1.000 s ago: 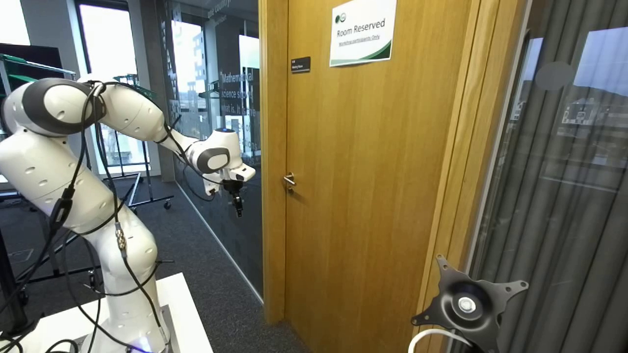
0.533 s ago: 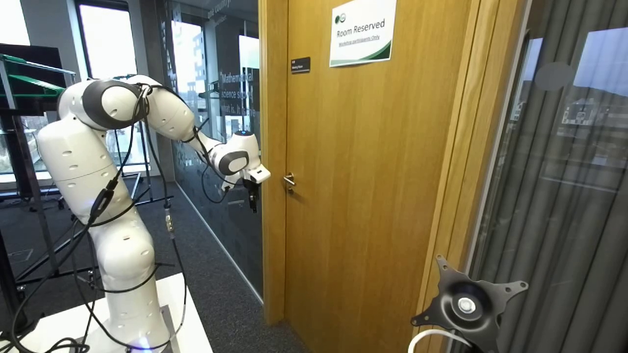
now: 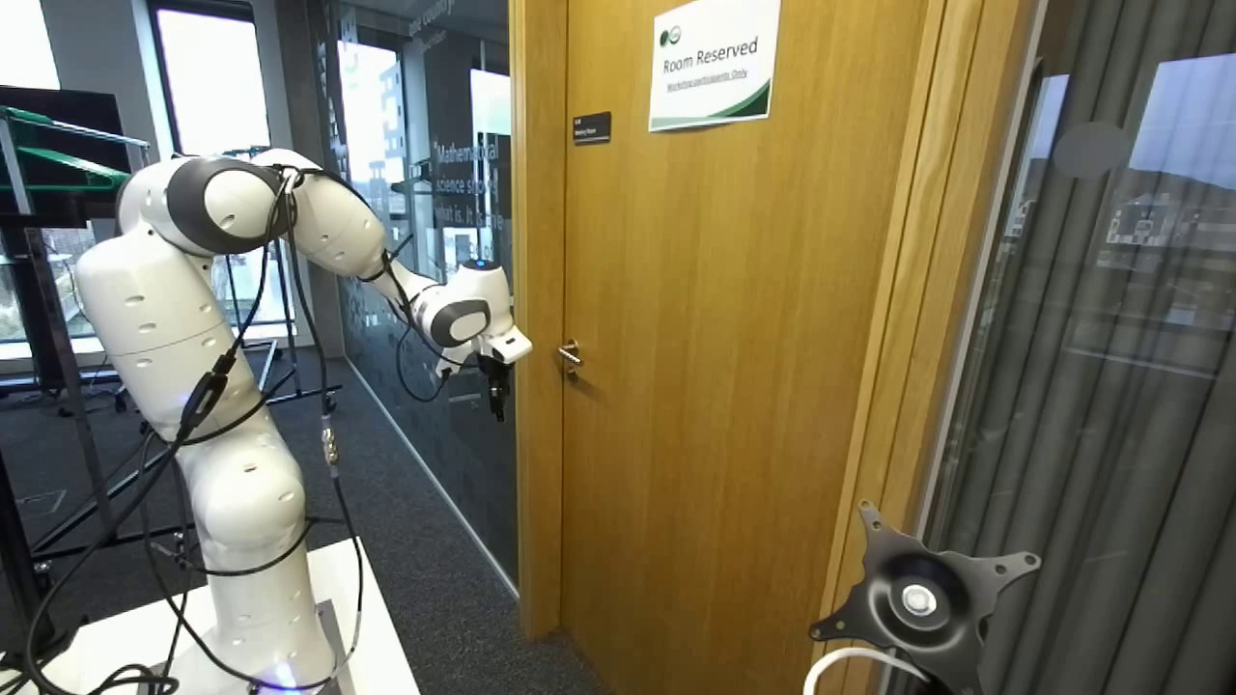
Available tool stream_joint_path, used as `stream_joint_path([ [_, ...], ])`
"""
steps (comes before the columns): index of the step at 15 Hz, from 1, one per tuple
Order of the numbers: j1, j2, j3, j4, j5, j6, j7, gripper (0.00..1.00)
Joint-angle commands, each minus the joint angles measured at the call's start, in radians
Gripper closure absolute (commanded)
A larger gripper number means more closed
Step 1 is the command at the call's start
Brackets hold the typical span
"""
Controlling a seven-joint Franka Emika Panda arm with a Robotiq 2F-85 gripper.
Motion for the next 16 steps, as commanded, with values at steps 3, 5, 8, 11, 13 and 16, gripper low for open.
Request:
stream_joint_path([
  [3,0.006,0.091,-0.02,0.053,0.035,0.263,0.135,0.0],
  [5,-0.005,0.141,-0.009,0.095,-0.001,0.353,0.241,0.0],
  [8,-0.052,0.197,0.026,0.129,-0.094,0.482,0.439,0.0],
  [11,-0.085,0.232,0.007,0.149,-0.251,0.565,0.679,0.0],
  [13,-0.101,0.242,-0.022,0.168,-0.352,0.577,0.84,0.0],
  [16,-0.089,0.256,-0.039,0.216,-0.386,0.557,1.039,0.0],
])
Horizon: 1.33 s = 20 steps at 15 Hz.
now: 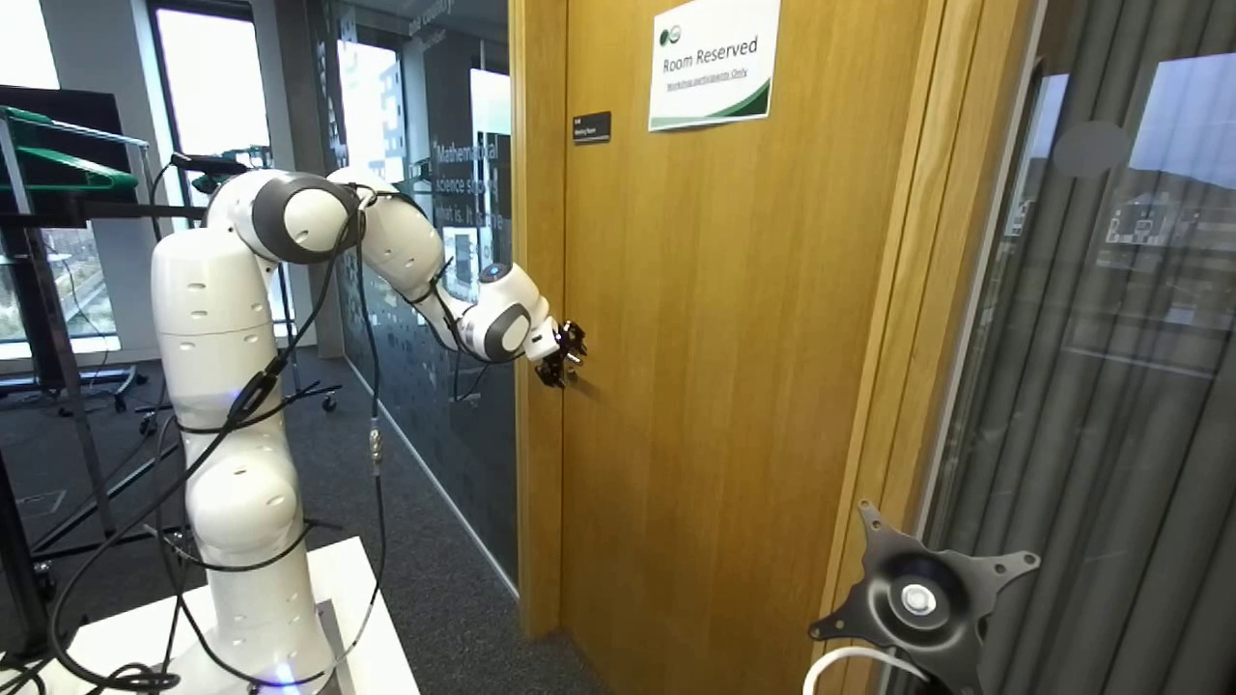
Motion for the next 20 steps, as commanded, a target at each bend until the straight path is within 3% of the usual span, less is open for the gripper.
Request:
stream_joint_path([
  [1,-0.002,0.005,-0.005,0.014,-0.009,0.0,0.058,0.0],
  [8,-0.005,0.01,-0.015,0.006,-0.036,0.024,0.1,0.0],
  [13,0.029,0.083,0.003,0.076,-0.03,0.079,0.138,0.0],
  [17,0.096,0.142,-0.035,0.181,-0.117,0.058,0.138,0.0],
  [20,0.172,0.191,-0.102,0.254,-0.182,0.044,0.164,0.0],
])
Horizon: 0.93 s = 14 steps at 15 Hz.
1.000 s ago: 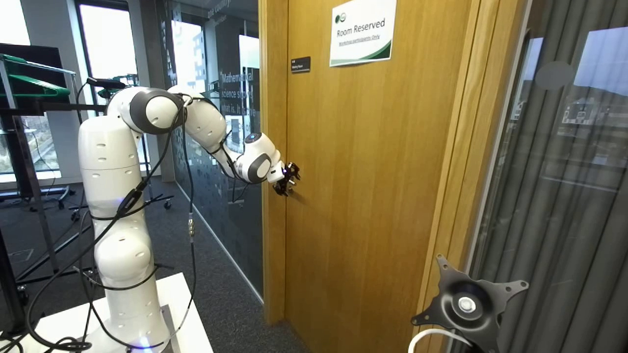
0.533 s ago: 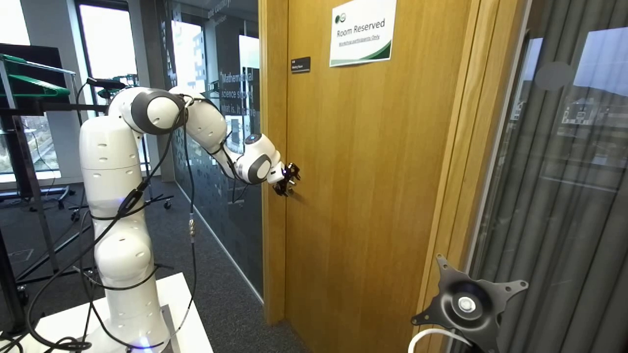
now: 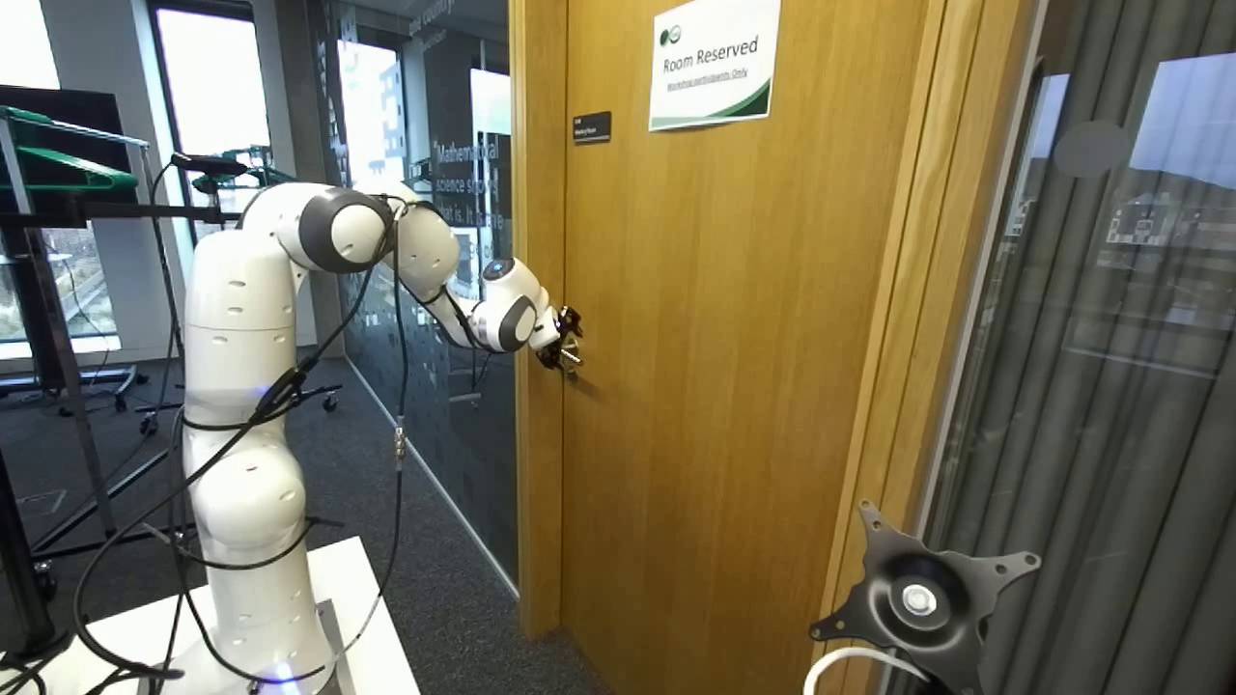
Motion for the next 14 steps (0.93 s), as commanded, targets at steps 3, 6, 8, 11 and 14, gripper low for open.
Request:
stream_joint_path([
  [3,0.185,0.098,-0.209,0.16,-0.156,-0.013,0.132,0.0],
  [6,0.306,0.137,-0.364,0.235,-0.217,-0.014,0.217,0.0],
  [8,0.365,0.16,-0.428,0.265,-0.22,-0.007,0.257,0.0],
  [11,0.34,0.147,-0.389,0.232,-0.185,-0.003,0.208,0.0],
  [14,0.354,0.158,-0.392,0.242,-0.185,-0.003,0.212,0.0],
])
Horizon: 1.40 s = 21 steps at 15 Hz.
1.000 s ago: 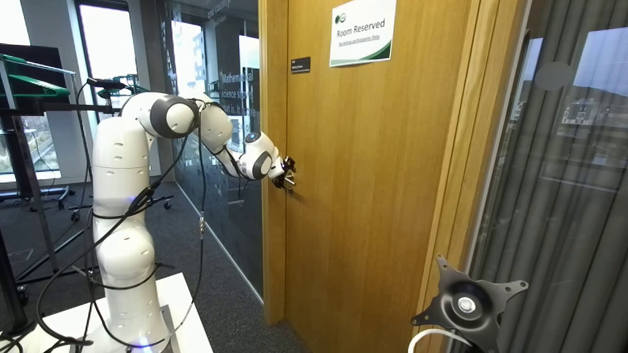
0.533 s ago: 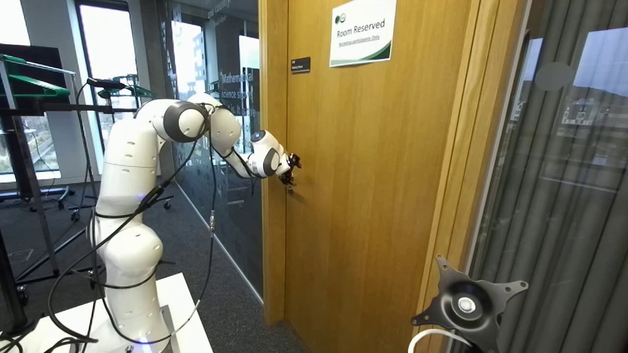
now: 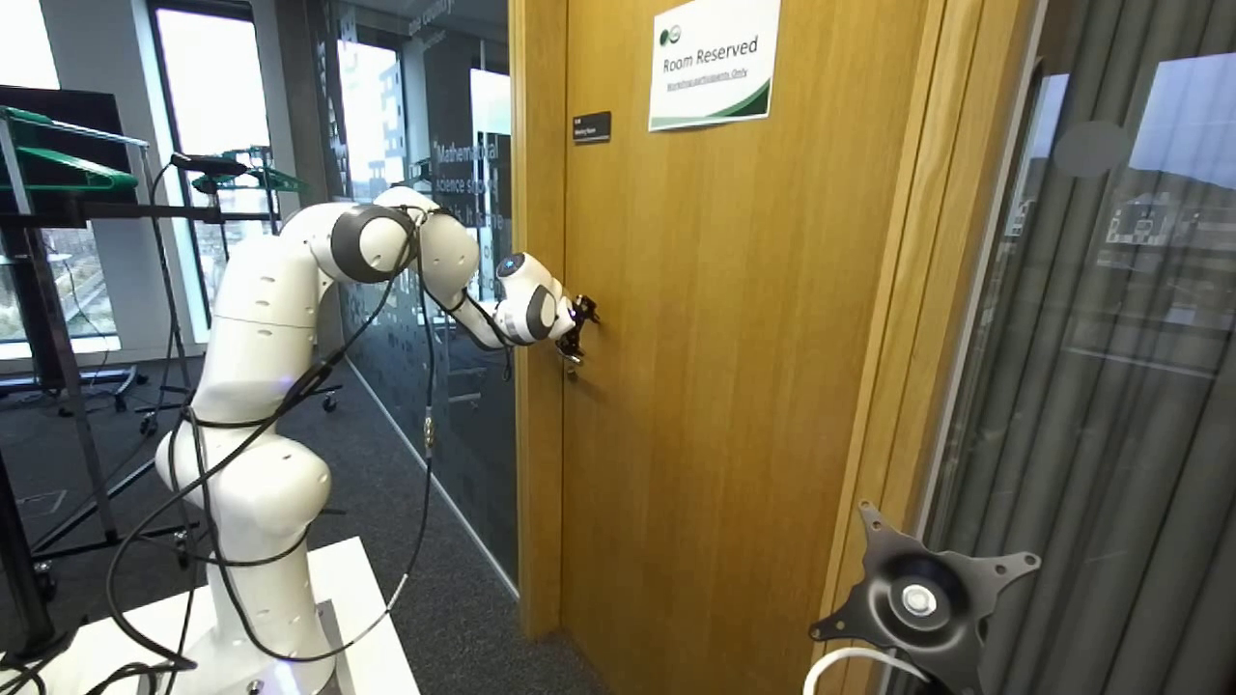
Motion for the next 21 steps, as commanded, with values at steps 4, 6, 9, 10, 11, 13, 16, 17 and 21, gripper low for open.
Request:
stream_joint_path([
  [4,0.037,0.004,-0.055,-0.014,-0.003,-0.01,0.036,0.0],
  [6,0.042,0.002,-0.062,-0.014,0.004,-0.018,0.039,0.0],
  [9,0.049,0.002,-0.069,-0.006,0.004,-0.025,0.047,0.0],
  [10,0.054,0.004,-0.073,-0.005,0.002,-0.023,0.05,0.0],
  [11,0.058,0.0,-0.075,-0.011,0.003,-0.023,0.052,0.0],
  [13,0.064,-0.01,-0.076,-0.029,-0.002,-0.018,0.055,0.0],
  [16,0.078,-0.014,-0.084,-0.065,-0.01,-0.003,0.051,0.0],
  [17,0.085,-0.016,-0.087,-0.075,-0.009,-0.004,0.052,0.0],
  [21,0.112,-0.009,-0.094,-0.093,-0.005,-0.006,0.056,0.0],
])
